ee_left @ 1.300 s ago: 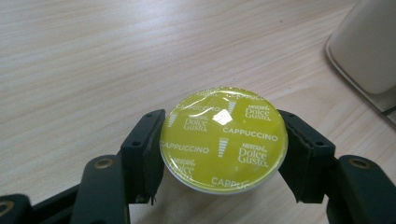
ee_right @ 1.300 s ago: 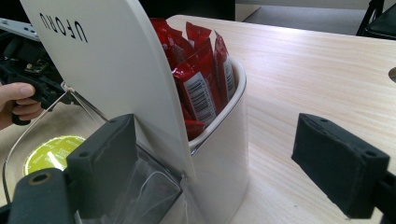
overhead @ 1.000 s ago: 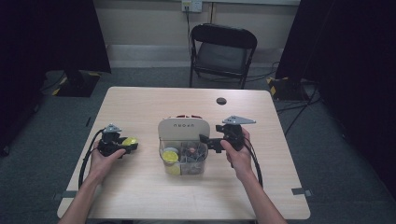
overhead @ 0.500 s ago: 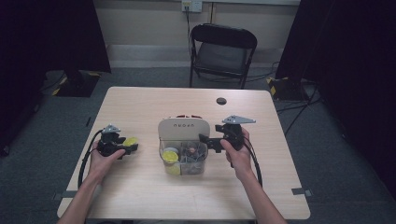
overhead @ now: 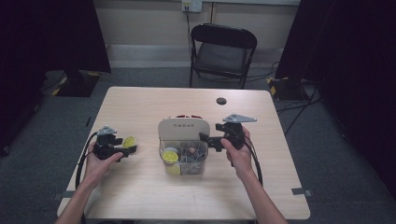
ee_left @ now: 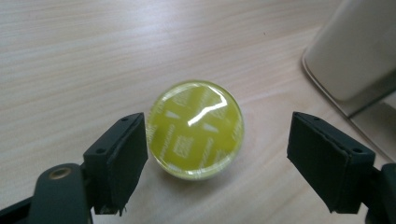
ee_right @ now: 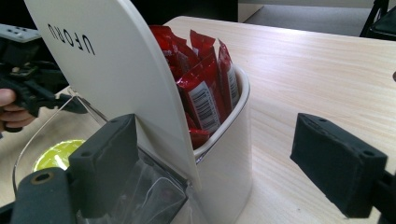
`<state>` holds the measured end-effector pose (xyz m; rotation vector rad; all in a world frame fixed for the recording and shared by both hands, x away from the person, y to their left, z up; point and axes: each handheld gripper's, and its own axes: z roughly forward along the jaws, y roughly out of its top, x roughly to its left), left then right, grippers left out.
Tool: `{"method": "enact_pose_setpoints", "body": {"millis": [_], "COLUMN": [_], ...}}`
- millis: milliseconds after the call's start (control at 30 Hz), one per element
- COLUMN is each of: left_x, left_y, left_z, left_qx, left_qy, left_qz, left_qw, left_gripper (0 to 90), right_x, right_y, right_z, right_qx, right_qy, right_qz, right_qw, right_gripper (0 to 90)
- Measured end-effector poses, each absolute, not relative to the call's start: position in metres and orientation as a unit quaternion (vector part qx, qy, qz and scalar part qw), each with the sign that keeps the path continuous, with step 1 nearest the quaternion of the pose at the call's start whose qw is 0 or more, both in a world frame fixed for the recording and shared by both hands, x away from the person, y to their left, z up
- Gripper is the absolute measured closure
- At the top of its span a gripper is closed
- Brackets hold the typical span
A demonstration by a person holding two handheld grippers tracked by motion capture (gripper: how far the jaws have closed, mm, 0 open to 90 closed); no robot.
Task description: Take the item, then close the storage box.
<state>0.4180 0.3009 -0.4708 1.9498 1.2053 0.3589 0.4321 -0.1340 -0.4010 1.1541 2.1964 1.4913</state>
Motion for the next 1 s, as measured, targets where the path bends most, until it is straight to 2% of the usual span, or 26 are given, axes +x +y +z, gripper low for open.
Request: {"method": "enact_pose_setpoints", "body": {"millis": [200,400,600,633,767,800,833,867,1000], "left_x": [0.4,0.388,0.382,0.379,0.38,0.38,0.38,0.38,0.381], "left_y": [0.302,0.302,0.299,0.299,0.3,0.3,0.3,0.3,0.299], "left_z": [-0.468,-0.482,-0.494,-0.497,-0.5,-0.501,-0.503,-0.503,-0.503], "left_qx": [0.778,0.792,0.811,0.812,0.81,0.808,0.804,0.804,0.803], "left_qy": [0.465,0.462,0.449,0.439,0.438,0.439,0.441,0.441,0.444], "left_qz": [0.142,0.138,0.156,0.174,0.183,0.185,0.19,0.19,0.192], "left_qw": [0.397,0.373,0.343,0.342,0.344,0.346,0.351,0.351,0.348], "left_gripper": [18.4,17.7,17.6,16.2,14.3,12.7,9.0,9.0,8.1], "right_x": [0.43,0.43,0.431,0.432,0.432,0.432,0.431,0.43,0.429], "right_y": [-0.132,-0.132,-0.129,-0.128,-0.127,-0.127,-0.127,-0.127,-0.126], "right_z": [-0.399,-0.398,-0.397,-0.396,-0.396,-0.395,-0.394,-0.393,-0.39], "right_qx": [0.394,0.392,0.385,0.382,0.379,0.379,0.377,0.375,0.37], "right_qy": [0.756,0.756,0.756,0.756,0.756,0.755,0.754,0.753,0.751], "right_qz": [0.506,0.508,0.514,0.518,0.521,0.523,0.525,0.527,0.535], "right_qw": [0.132,0.131,0.127,0.123,0.118,0.116,0.118,0.118,0.116], "right_gripper": [14.6,15.1,15.1,15.1,15.2,15.7,21.9,24.3,27.2]}}
